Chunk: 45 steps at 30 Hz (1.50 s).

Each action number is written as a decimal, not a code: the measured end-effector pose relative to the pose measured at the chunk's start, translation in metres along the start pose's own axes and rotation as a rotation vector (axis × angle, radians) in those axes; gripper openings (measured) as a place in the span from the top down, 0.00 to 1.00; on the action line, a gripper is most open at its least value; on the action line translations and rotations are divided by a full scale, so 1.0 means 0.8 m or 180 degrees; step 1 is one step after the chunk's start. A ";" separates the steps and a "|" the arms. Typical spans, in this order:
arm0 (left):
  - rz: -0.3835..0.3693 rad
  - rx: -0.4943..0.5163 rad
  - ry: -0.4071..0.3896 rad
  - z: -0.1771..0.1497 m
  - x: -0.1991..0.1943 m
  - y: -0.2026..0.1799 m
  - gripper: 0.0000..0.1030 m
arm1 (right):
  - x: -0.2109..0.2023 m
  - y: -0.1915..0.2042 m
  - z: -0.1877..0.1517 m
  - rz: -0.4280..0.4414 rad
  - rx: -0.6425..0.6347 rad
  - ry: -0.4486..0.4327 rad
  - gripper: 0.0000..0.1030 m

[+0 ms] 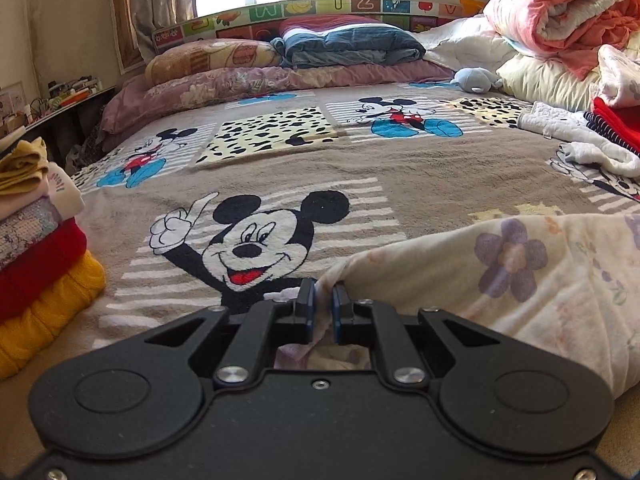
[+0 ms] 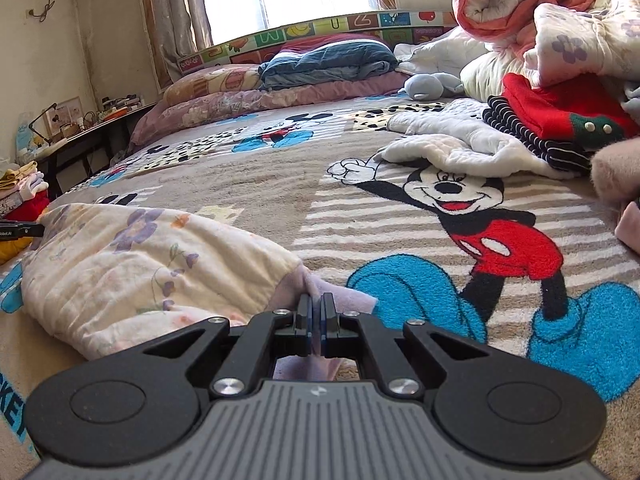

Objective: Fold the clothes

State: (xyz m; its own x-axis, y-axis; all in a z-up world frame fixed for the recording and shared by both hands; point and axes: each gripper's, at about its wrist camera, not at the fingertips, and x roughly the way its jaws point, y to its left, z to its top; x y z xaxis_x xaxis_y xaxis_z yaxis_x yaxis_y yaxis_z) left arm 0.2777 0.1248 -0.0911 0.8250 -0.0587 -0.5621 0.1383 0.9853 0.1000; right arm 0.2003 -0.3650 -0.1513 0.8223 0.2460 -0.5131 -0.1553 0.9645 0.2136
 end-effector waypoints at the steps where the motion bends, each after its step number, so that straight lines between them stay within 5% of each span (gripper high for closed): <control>1: -0.0017 -0.0048 0.0012 0.000 0.002 0.003 0.92 | 0.000 0.000 0.000 -0.0001 0.0007 0.0003 0.96; 8: -0.0043 -0.0320 -0.0017 0.001 0.008 0.015 0.88 | 0.005 -0.007 -0.001 -0.0033 0.0088 0.0006 0.94; 12: 0.0044 -0.0642 -0.0023 -0.001 0.011 0.031 0.73 | 0.004 -0.005 -0.001 -0.0105 0.0067 -0.0016 0.92; 17: 0.0257 -0.1230 -0.0065 -0.005 -0.004 0.069 0.73 | 0.003 -0.012 -0.001 -0.0219 0.0160 -0.0088 0.81; 21: 0.0043 -0.1865 -0.0061 -0.023 -0.024 0.099 0.73 | -0.006 -0.015 -0.001 -0.0299 0.0212 -0.0213 0.79; 30: -0.0512 -0.2638 0.0113 -0.062 -0.052 0.098 0.73 | -0.045 -0.009 -0.001 -0.0513 0.0207 -0.0667 0.75; 40: -0.0501 -0.2733 0.0195 -0.067 -0.040 0.086 0.73 | -0.039 0.067 -0.011 -0.0106 -0.0551 -0.0554 0.69; 42: -0.0498 -0.2749 0.0171 -0.068 -0.039 0.087 0.74 | -0.035 0.061 -0.010 -0.0107 -0.0418 -0.0533 0.69; 45: -0.0455 -0.2715 0.0123 -0.068 -0.038 0.086 0.91 | -0.034 0.038 -0.008 -0.0088 -0.0017 -0.0541 0.69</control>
